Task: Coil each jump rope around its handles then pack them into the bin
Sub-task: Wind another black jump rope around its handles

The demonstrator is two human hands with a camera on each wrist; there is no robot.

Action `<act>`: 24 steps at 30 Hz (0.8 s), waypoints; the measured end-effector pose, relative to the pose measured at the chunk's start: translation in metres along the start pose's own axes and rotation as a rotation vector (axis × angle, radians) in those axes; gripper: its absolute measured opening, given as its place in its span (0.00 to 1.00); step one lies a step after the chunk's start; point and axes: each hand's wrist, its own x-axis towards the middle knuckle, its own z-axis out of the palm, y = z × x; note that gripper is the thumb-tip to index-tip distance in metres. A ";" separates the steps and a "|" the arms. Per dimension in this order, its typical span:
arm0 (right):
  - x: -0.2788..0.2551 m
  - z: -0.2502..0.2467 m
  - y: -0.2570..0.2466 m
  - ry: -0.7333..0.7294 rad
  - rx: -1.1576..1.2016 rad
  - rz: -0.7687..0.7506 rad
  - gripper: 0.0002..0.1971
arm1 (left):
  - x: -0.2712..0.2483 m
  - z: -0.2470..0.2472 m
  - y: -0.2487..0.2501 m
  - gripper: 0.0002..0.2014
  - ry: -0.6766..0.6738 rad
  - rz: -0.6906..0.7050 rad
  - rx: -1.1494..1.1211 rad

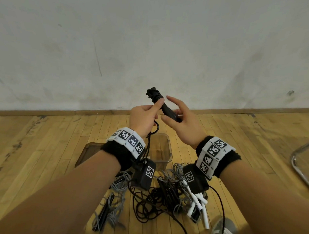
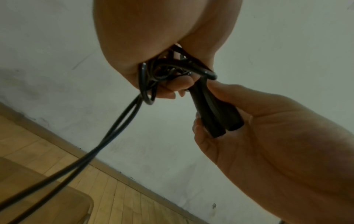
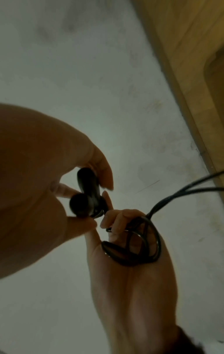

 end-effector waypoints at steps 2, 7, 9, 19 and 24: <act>0.001 0.000 -0.002 0.028 0.178 0.147 0.36 | 0.000 0.001 0.003 0.25 -0.028 0.020 -0.053; -0.001 -0.001 -0.007 -0.057 0.308 0.268 0.18 | -0.003 0.001 0.006 0.19 -0.134 0.069 -0.090; 0.000 -0.007 -0.008 -0.018 0.288 0.238 0.16 | -0.002 -0.001 0.004 0.17 -0.161 0.065 -0.056; 0.001 -0.015 -0.003 0.042 0.114 0.140 0.24 | 0.003 -0.012 0.008 0.11 -0.273 -0.003 0.152; 0.006 -0.019 0.002 0.200 0.026 0.159 0.25 | -0.002 -0.011 0.005 0.17 -0.376 -0.019 0.225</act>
